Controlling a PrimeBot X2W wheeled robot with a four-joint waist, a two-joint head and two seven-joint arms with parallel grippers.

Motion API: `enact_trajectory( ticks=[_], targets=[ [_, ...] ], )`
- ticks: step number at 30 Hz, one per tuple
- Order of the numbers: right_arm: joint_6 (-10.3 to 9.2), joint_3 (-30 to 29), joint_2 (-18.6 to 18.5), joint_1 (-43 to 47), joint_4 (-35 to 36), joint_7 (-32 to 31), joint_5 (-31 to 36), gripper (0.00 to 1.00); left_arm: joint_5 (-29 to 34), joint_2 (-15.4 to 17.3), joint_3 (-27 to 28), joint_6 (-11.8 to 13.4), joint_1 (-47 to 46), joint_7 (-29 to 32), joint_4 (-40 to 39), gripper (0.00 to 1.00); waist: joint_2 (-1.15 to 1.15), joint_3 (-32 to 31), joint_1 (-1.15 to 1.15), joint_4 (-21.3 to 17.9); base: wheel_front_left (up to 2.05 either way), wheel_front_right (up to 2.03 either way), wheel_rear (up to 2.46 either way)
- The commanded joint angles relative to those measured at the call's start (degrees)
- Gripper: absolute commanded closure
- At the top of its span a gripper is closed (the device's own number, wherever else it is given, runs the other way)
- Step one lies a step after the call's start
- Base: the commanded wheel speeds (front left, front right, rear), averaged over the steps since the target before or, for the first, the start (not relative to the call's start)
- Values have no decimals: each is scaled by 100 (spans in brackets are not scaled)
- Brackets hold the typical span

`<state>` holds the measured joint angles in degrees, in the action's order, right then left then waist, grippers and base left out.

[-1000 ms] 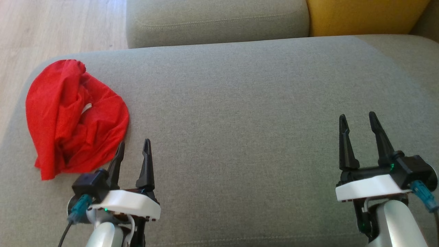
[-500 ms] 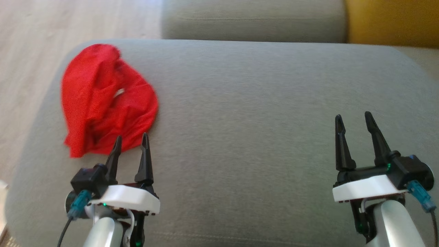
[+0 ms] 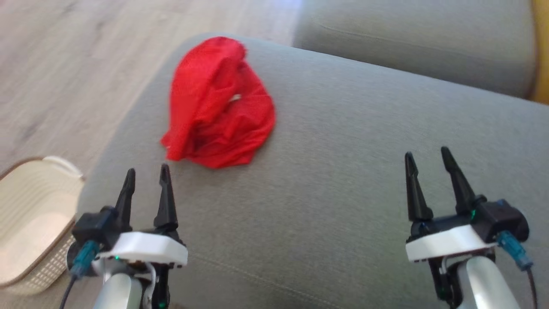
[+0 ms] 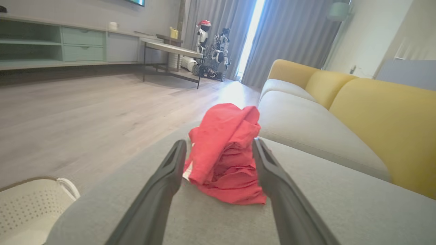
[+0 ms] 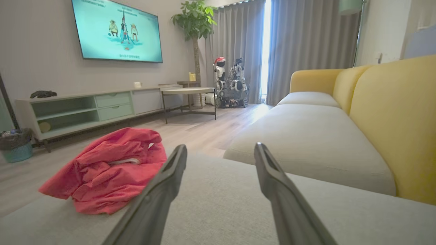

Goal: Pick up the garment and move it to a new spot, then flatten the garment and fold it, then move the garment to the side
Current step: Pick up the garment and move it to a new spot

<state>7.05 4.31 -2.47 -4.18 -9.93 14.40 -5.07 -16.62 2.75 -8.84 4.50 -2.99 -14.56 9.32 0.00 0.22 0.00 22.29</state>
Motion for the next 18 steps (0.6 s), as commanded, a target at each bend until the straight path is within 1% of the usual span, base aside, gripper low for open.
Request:
enact_trajectory(
  ticks=[1,4,6,18],
  targets=[
    [44,143,-41,-70,159,60,-40,0,77,13,191,3,-103,-44,-206,0,0,-92,0,287,0,0,0],
    [44,176,-41,-41,137,60,-64,0,78,13,229,19,-33,-44,-233,0,0,-117,0,481,0,0,0],
    [44,224,-41,-40,130,60,-77,0,-4,13,272,39,24,-44,-216,0,0,-112,0,545,0,0,0],
    [44,300,-41,-188,60,60,-91,0,-83,13,364,73,53,-44,-332,0,0,-27,0,603,0,0,0]
  ],
)
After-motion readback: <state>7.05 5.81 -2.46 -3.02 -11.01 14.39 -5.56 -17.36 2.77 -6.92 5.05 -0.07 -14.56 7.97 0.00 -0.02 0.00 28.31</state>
